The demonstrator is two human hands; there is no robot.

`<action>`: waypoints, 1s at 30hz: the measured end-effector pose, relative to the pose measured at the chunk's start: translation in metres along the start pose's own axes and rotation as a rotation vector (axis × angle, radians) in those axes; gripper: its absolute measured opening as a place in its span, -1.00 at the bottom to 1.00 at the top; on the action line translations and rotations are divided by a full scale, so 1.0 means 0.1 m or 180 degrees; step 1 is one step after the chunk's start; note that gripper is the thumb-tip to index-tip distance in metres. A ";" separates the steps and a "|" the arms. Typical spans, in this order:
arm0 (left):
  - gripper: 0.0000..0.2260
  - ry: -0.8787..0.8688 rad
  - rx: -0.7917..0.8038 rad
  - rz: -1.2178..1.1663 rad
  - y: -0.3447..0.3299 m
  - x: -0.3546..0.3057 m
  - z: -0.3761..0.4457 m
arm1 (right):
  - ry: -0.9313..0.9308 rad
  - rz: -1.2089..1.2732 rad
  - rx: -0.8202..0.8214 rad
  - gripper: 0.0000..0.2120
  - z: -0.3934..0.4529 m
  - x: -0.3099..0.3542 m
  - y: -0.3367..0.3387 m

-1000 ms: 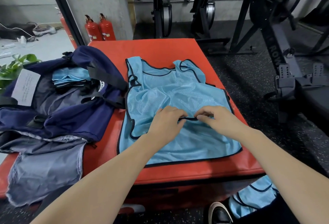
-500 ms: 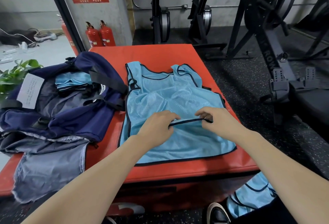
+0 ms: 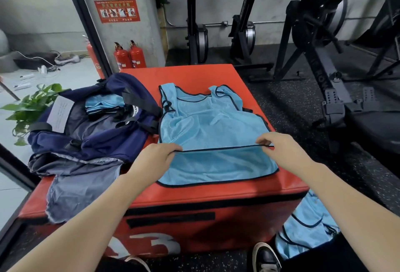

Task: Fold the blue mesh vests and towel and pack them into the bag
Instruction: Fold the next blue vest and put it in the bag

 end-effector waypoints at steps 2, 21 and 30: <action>-0.74 -0.0039 0.0054 -0.0009 0.00 0.09 -0.14 | 0.0083 -0.0080 0.0049 -0.75 -0.09 0.04 0.03; -0.54 -0.0448 0.0188 0.0656 -0.10 0.15 -0.70 | 0.0462 -0.0685 0.0779 -0.94 -0.46 0.20 -0.16; -0.91 -0.0382 -0.0311 0.0467 -0.14 0.15 -0.58 | 0.0035 -0.0010 0.0218 -0.80 -0.44 0.06 -0.02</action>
Point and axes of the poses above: each hand's wrist, its own z-axis towards the middle knuckle, its own y-axis out of the back of the hand, x = y × z, the point moved 7 cm from there along z, towards the middle knuckle, and after that the axes turned 14 degrees about y, right-handed, at the moved point
